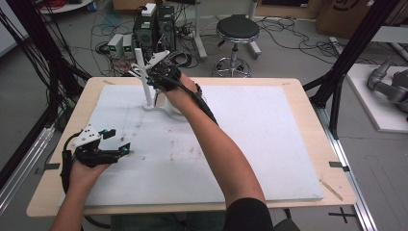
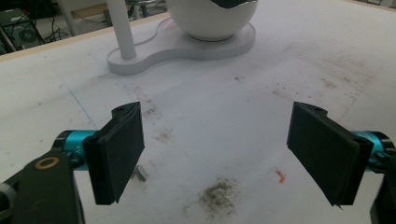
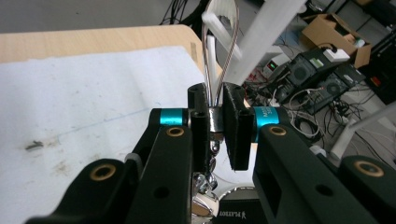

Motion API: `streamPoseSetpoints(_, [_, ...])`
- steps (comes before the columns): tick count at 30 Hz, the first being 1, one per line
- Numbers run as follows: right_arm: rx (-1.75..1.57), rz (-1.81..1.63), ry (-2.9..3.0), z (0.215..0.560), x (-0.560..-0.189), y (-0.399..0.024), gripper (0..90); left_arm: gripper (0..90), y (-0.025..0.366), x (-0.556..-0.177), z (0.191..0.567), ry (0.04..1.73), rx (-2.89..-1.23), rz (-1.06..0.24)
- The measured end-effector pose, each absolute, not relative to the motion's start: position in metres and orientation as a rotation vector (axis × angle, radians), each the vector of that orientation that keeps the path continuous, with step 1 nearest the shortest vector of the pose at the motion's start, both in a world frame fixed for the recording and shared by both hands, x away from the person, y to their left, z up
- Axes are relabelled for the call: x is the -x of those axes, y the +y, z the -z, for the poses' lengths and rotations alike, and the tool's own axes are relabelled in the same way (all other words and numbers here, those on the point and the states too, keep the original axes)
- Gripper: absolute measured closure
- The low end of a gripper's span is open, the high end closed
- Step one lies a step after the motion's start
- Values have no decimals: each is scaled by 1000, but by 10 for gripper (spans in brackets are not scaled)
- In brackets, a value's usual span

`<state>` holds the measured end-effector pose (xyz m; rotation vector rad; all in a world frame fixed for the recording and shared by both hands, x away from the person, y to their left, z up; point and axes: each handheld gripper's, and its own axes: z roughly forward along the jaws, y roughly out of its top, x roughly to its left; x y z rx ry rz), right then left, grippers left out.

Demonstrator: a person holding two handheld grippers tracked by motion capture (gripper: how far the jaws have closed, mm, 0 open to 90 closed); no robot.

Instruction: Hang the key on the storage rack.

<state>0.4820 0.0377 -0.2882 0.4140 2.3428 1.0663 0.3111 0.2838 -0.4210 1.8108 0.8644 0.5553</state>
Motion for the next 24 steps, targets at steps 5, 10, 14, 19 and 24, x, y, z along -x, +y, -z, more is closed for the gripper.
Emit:
streamPoseSetpoints(5, [-436,-1052,2352,296,-487,37,826,188,285,-311,421,865,-1811,-556])
streamPoseSetpoints(10, [-447,-1058,2352,299,-487,36,688,188,285,-312,422,866,-1813,-552])
streamPoseSetpoints(14, [-481,-1056,2326,299,-485,34,583,188,285,-312,422,868,-1811,-553])
streamPoseSetpoints(19, [-485,-1080,2315,294,-481,23,536,188,285,-311,422,867,-1809,-554])
streamPoseSetpoints(24, [-505,-1113,2297,291,-474,5,471,189,284,-311,422,866,-1814,-553])
